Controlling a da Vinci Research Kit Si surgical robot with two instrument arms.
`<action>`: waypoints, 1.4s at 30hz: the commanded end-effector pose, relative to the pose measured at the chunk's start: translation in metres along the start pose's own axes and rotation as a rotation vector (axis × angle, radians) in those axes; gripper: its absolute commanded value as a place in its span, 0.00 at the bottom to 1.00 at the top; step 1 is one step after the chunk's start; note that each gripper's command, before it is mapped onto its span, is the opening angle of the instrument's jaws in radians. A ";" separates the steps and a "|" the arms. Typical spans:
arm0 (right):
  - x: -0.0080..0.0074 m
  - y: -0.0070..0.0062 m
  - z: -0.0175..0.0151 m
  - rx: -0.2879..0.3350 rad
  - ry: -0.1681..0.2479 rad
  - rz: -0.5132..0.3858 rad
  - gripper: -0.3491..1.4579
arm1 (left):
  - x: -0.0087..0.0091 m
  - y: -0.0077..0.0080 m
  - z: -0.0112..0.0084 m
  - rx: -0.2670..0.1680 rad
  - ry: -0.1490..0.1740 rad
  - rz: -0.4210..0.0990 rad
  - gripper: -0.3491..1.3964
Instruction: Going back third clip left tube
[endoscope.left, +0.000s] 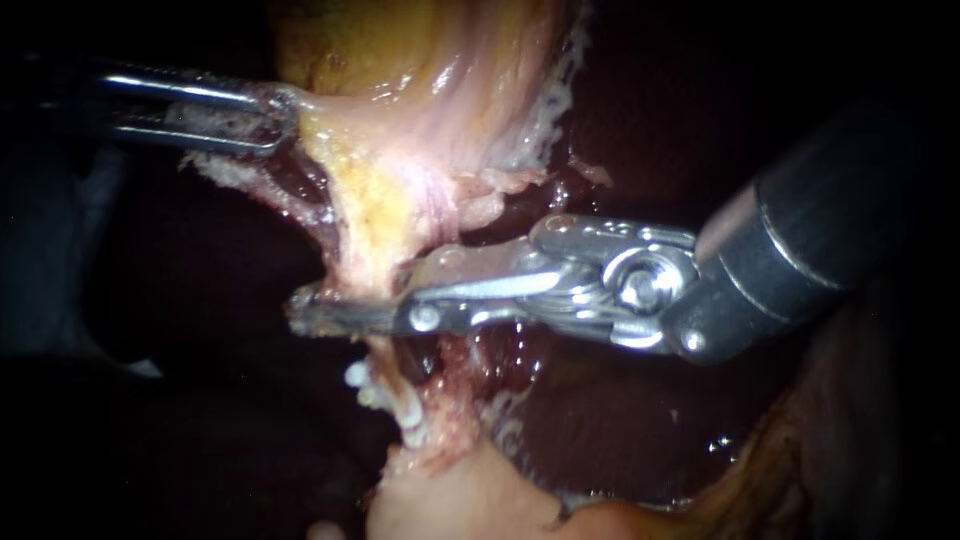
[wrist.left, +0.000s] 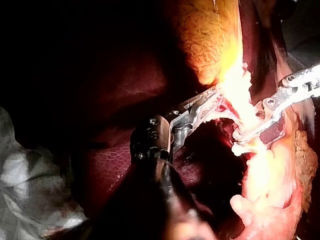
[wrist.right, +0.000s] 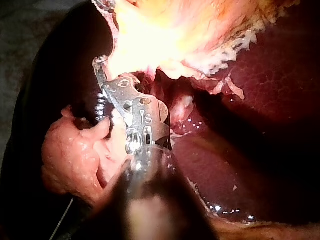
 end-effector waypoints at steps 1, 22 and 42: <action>-0.0001 0.0000 0.0000 0.000 0.000 0.000 0.00 | 0.0000 0.0000 0.0000 0.000 0.000 0.000 0.00; -0.0026 0.0047 0.0000 -0.057 0.064 -0.171 0.47 | -0.0001 0.0000 0.0000 0.001 0.000 0.001 0.00; -0.0066 0.0026 -0.0145 -0.070 0.034 -0.530 0.47 | -0.0003 0.0000 -0.0003 -0.001 0.000 0.001 0.00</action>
